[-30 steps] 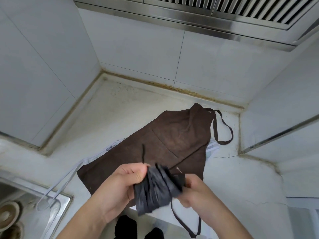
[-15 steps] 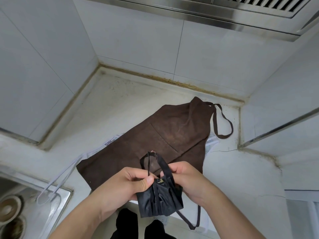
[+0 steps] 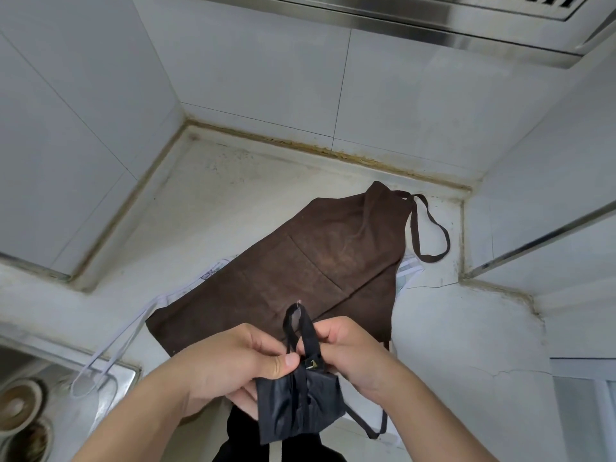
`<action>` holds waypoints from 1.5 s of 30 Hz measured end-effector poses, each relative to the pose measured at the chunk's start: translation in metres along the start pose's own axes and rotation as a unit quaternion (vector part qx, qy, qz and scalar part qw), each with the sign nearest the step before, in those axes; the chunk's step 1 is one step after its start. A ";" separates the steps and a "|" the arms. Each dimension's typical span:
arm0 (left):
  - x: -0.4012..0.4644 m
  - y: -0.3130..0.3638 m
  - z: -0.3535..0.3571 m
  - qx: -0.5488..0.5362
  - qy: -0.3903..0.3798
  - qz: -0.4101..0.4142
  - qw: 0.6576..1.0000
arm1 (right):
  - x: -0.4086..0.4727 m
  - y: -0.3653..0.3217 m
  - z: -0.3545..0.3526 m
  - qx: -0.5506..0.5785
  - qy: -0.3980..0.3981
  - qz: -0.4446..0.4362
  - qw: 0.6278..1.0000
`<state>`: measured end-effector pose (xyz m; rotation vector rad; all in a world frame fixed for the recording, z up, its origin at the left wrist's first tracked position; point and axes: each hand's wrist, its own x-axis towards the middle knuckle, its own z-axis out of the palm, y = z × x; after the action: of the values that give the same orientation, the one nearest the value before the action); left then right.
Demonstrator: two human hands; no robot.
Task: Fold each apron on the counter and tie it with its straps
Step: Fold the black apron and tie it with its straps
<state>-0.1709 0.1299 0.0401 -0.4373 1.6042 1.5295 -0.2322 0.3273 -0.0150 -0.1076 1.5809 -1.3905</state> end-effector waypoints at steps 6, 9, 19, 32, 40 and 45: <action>-0.003 0.006 -0.004 0.066 -0.009 -0.036 0.997 | -0.001 0.009 0.014 -0.018 0.021 0.013 1.000; 0.004 -0.007 0.000 -0.003 0.012 0.008 1.000 | -0.005 0.007 0.010 0.016 0.042 0.014 0.999; 0.003 -0.022 0.026 -0.073 0.097 0.162 0.979 | -0.012 0.017 -0.002 0.157 0.040 0.088 0.983; 0.003 -0.026 0.030 0.057 0.190 0.108 0.974 | -0.001 0.019 0.017 0.324 0.060 0.103 0.939; 0.004 -0.021 0.018 0.040 0.076 0.064 0.994 | 0.007 0.028 0.017 0.278 0.046 0.020 0.959; 0.007 -0.024 0.017 -0.020 0.081 0.095 0.992 | 0.004 0.028 0.014 0.256 0.053 0.010 0.965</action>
<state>-0.1519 0.1435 0.0212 -0.4517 1.7860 1.7061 -0.2099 0.3249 -0.0376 0.2974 1.2521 -1.7673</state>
